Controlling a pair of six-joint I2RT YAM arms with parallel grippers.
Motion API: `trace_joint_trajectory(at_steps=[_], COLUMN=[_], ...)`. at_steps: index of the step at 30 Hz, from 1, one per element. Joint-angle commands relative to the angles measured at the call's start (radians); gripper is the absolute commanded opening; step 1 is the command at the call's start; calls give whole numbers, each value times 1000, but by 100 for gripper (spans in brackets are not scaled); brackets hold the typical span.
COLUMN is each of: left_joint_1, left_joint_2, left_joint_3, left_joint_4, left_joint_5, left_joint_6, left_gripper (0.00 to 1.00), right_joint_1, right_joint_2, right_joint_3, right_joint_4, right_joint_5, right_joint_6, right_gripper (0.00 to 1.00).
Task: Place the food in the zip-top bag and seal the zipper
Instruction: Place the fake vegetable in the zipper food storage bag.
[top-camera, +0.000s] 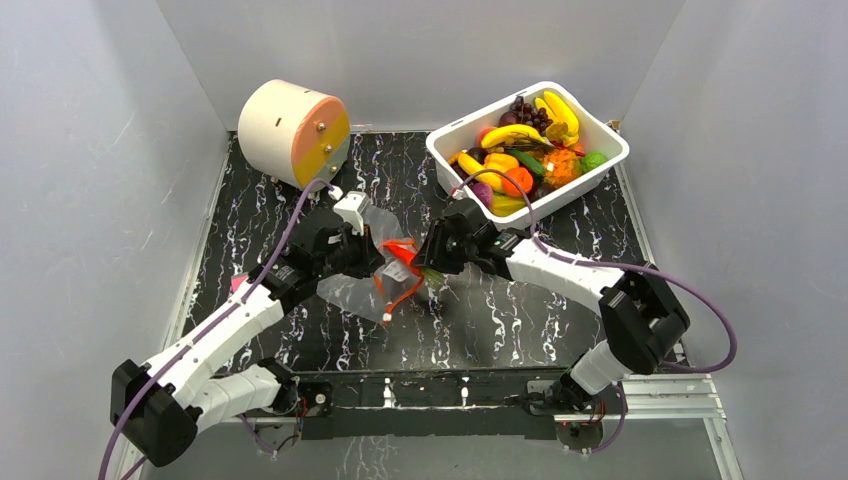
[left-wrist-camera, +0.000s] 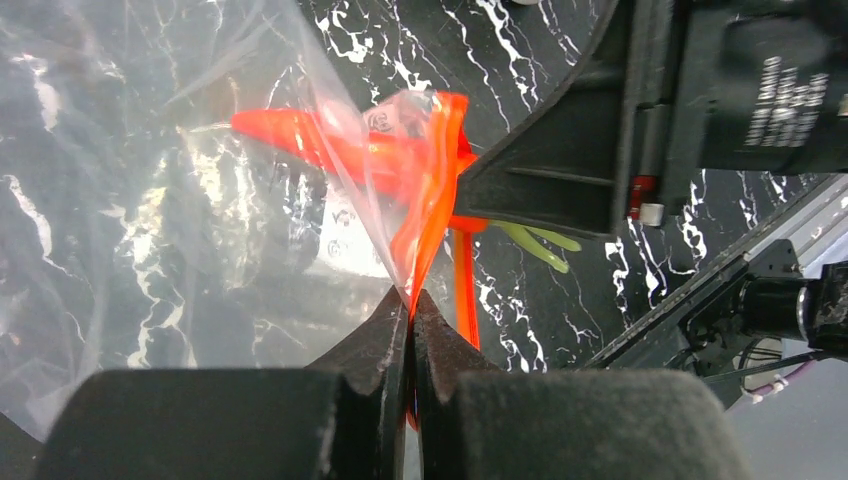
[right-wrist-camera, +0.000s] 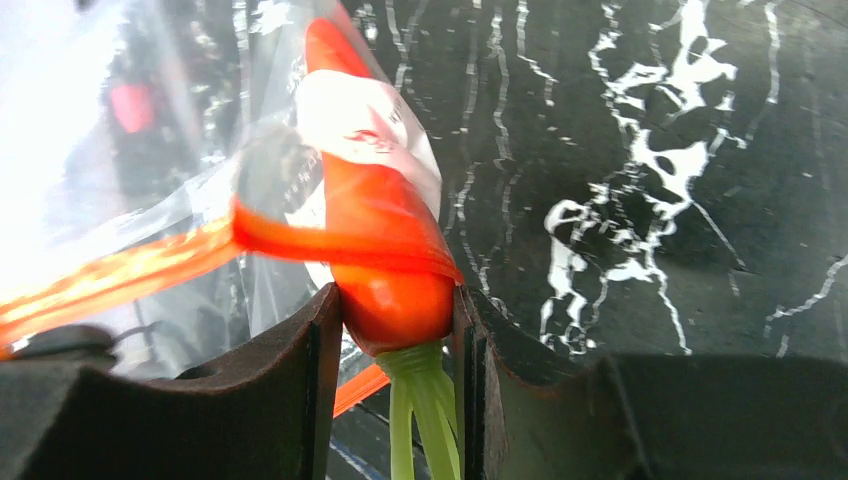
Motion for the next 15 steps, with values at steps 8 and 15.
trace_joint_trajectory(at_steps=[8,15], left_joint_1=[-4,-4], left_joint_2=[-20,-15], left_joint_3=[13,9], left_joint_4=[12,33], left_joint_5=[2,23], left_joint_6=[-23,-37], left_gripper=[0,0], right_joint_1=[53,80], right_joint_2=[-25,-21], right_joint_3=[81,54], right_joint_4=[52,187], right_joint_5=[26,-55], right_joint_6=[-15,102], right_gripper=[1,1])
